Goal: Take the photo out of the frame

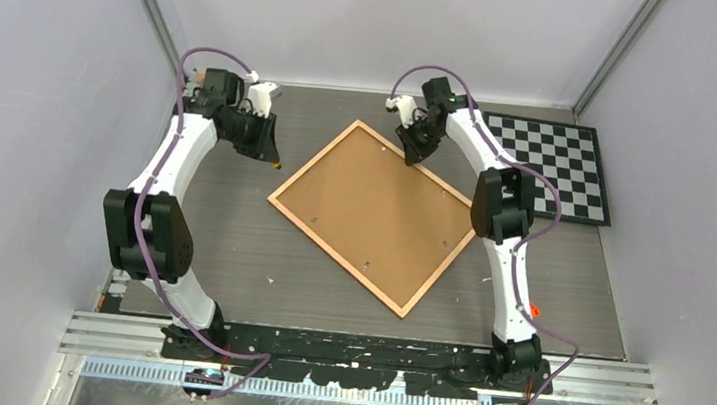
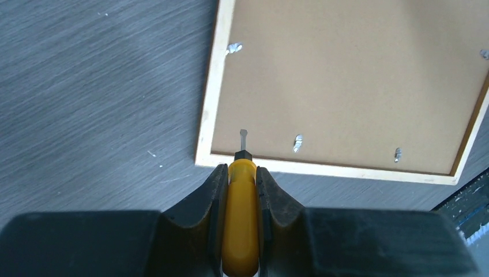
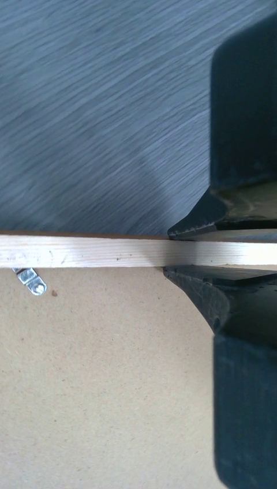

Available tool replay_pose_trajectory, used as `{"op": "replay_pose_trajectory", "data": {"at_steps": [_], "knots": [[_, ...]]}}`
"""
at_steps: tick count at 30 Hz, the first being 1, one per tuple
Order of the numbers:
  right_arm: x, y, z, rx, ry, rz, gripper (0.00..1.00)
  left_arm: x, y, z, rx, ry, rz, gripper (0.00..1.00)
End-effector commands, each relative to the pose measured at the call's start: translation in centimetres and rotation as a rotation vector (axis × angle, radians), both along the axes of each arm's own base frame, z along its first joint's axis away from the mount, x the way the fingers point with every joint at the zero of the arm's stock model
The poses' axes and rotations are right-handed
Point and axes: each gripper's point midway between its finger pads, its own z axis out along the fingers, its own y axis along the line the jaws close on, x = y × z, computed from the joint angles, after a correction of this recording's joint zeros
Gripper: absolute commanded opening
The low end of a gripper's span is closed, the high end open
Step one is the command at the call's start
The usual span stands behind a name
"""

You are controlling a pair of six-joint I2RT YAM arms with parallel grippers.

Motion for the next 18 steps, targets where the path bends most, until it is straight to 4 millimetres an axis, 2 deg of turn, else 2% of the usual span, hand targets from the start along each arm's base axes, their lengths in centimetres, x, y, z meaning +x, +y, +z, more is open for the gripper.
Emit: {"op": "replay_pose_trajectory", "data": {"at_steps": [1, 5, 6, 7, 9, 11, 14, 18], "knots": [[-2.9, 8.0, 3.4, 0.100, -0.091, 0.248, 0.00, -1.5, -0.5, 1.6, -0.011, -0.057, -0.059, 0.00], [-2.9, 11.0, 4.0, 0.122, -0.184, 0.299, 0.01, -2.3, -0.5, 0.8, 0.001, -0.058, -0.088, 0.00], [-2.6, 11.5, 4.3, 0.134, -0.194, 0.284, 0.04, -2.4, -0.5, 0.7, 0.002, -0.055, -0.091, 0.00], [-2.2, 11.9, 4.8, 0.151, -0.201, 0.260, 0.10, -2.5, -0.5, 0.6, 0.001, -0.050, -0.093, 0.00], [-1.0, 11.9, 6.0, 0.177, -0.217, 0.172, 0.30, -2.5, -0.5, 0.6, -0.002, -0.047, -0.093, 0.00], [0.2, 10.7, 7.8, 0.176, -0.244, 0.052, 0.48, -2.3, -0.6, 0.7, -0.004, -0.051, -0.094, 0.00], [0.4, 7.7, 11.2, 0.234, -0.212, -0.148, 0.62, -2.0, -0.6, 0.9, -0.006, -0.059, -0.089, 0.00], [-2.1, 1.5, 12.1, 0.272, -0.074, -0.430, 0.66, -1.8, -0.7, 0.7, -0.016, -0.061, -0.079, 0.00]]}}
